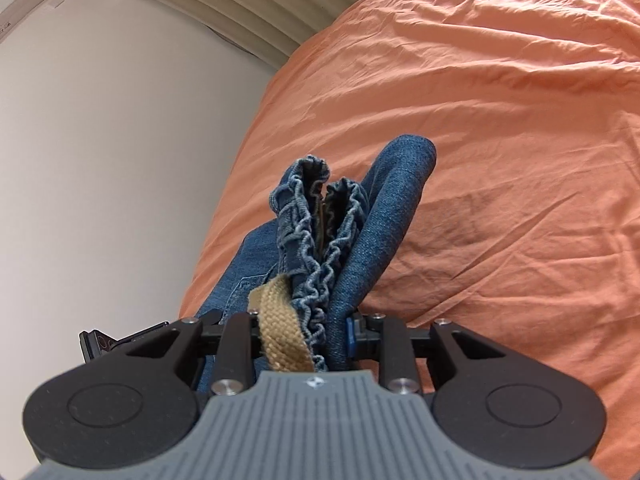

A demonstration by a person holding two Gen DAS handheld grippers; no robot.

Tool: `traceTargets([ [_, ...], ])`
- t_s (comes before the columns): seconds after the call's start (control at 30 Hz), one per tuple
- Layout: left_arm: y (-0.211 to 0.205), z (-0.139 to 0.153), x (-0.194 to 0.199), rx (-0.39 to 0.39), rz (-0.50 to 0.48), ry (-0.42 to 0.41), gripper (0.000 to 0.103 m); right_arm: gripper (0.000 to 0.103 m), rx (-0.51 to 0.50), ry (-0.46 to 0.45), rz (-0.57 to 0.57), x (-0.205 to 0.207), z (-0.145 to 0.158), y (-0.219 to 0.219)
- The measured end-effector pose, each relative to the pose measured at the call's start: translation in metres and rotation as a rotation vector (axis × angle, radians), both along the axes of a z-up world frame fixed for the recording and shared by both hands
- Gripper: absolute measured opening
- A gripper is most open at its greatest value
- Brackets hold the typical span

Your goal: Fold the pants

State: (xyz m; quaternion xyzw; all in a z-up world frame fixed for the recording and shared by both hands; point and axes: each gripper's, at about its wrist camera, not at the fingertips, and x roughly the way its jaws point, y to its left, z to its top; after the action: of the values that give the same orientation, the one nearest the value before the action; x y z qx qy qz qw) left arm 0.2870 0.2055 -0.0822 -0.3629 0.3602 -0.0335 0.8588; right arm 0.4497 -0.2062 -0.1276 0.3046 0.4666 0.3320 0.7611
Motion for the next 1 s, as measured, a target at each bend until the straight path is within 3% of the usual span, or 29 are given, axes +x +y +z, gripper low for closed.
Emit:
traceTargets([
  [0.27, 0.043, 0.015, 0.004, 0.120, 0.074, -0.040, 0.006, 0.022, 0.061, -0.010, 0.017, 0.019, -0.018, 0.066],
  [0.43, 0.064, 0.004, 0.010, 0.161, 0.107, -0.043, 0.006, 0.022, 0.084, 0.018, 0.017, 0.034, -0.043, 0.097],
  [0.73, 0.087, -0.052, 0.017, 0.161, 0.123, 0.042, 0.007, 0.023, -0.028, 0.155, -0.037, 0.043, -0.099, 0.097],
  [1.0, 0.079, -0.064, 0.029, 0.243, 0.098, 0.089, 0.010, 0.033, -0.191, 0.133, -0.057, 0.046, -0.104, 0.118],
])
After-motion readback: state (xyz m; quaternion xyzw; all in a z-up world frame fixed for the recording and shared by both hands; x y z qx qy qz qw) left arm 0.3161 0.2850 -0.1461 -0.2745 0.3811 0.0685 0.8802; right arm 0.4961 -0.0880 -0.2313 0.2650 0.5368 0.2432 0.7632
